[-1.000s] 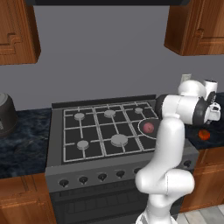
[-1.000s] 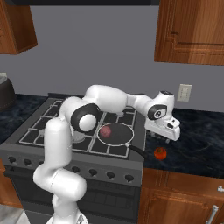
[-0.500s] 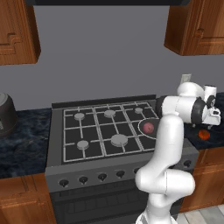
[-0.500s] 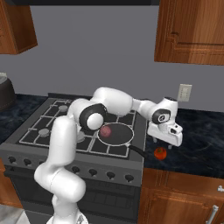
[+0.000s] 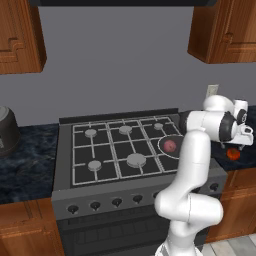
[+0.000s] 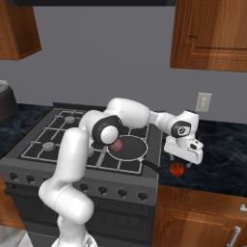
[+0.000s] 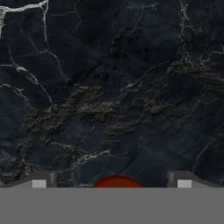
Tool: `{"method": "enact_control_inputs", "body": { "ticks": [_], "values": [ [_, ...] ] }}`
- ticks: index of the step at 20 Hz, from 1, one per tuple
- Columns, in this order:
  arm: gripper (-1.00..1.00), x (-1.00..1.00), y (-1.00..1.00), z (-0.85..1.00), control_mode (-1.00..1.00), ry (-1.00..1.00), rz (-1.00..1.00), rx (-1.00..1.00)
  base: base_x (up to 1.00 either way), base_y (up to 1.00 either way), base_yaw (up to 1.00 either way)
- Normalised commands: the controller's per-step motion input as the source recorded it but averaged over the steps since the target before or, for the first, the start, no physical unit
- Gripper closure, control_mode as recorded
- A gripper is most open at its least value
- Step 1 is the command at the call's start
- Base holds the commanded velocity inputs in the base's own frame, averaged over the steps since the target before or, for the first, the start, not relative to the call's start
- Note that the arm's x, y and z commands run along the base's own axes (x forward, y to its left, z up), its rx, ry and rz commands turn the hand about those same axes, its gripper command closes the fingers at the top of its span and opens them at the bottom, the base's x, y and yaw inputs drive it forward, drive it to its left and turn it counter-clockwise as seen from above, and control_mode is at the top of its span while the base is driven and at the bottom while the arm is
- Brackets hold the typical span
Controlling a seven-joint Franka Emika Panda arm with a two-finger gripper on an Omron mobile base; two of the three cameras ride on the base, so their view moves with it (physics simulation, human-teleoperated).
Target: Place the pan on the front right burner on the stove. Then place the tomato and the onion in the pan and turn on the front right burner.
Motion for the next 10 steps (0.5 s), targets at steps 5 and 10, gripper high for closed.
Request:
{"method": "enact_control_inputs", "body": {
  "ticks": [5,10],
  "values": [
    [-1.00,-0.37,0.00,-0.02,-1.00,0.04,0.00,0.03,0.00,0.00,0.00],
    [-1.00,-0.24,0.00,-0.09,-1.00,0.05,0.00,0.03,0.00,0.00,0.00]
  ]
}}
